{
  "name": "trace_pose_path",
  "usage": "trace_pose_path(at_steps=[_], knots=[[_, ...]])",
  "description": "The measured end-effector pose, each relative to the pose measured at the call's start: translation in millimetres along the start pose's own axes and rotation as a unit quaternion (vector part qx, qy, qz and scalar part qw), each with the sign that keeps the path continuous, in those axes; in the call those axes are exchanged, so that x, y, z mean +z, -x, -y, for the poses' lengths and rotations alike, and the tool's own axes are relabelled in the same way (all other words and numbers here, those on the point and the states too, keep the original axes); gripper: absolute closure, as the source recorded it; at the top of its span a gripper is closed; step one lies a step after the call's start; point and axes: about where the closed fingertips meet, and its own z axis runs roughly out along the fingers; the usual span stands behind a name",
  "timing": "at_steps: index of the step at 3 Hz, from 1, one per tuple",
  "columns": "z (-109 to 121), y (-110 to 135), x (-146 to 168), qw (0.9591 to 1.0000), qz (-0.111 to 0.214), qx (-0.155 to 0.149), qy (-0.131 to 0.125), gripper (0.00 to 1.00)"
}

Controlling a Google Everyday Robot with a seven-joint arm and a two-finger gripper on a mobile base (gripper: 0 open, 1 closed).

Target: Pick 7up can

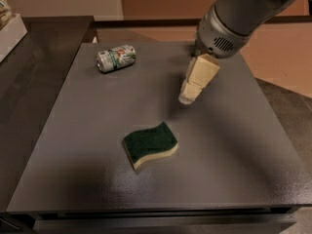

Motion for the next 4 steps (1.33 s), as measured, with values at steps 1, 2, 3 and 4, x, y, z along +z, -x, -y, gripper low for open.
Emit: trace_pose_path(at_steps=[1,2,3,4], knots=[[31.8,38.0,42.6,0.9996,0.028,-0.001,0.007,0.0],[53.4,60.2,75.1,0.999,0.042,-0.002,0.017,0.0],[84.3,78.2,111.5,0.9981,0.056,0.015,0.023,0.0],[110.4,90.7,141.5,0.9973,0.061,0.032,0.028,0.0]])
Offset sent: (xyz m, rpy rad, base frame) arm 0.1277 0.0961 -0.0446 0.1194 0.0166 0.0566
